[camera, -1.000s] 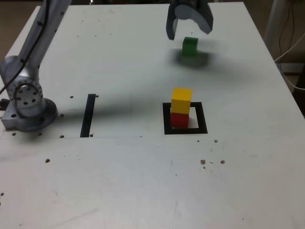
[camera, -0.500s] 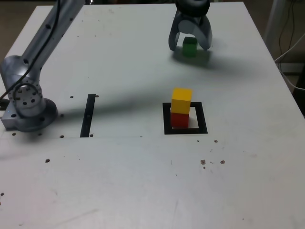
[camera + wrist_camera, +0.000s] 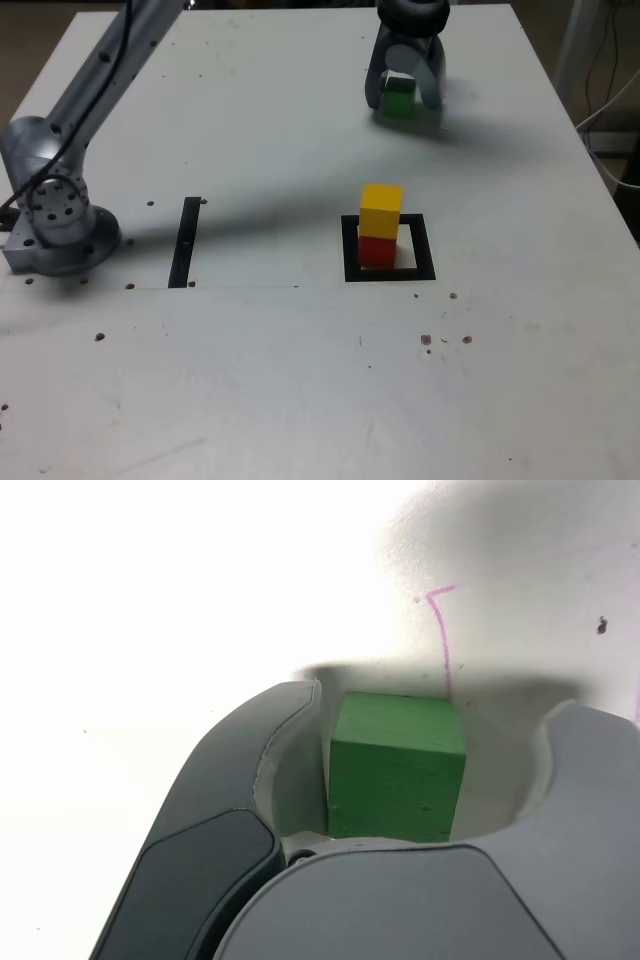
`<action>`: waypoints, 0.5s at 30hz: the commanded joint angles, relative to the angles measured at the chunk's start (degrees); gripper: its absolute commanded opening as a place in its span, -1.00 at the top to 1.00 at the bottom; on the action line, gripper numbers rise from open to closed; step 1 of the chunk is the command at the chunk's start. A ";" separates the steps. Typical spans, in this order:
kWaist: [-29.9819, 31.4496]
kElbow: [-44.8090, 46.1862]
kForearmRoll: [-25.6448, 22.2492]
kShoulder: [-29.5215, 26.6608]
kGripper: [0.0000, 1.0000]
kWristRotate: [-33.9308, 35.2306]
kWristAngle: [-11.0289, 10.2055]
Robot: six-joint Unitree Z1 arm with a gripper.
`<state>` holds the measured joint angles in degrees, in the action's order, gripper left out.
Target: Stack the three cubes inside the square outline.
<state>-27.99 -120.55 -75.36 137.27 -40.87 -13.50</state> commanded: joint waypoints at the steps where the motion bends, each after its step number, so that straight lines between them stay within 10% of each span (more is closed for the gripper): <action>1: -0.07 -0.55 0.36 0.40 0.25 0.11 0.15; 15: -0.02 -1.33 -0.73 0.96 0.46 -0.49 0.35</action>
<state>-28.04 -121.67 -75.91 137.80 -41.02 -13.19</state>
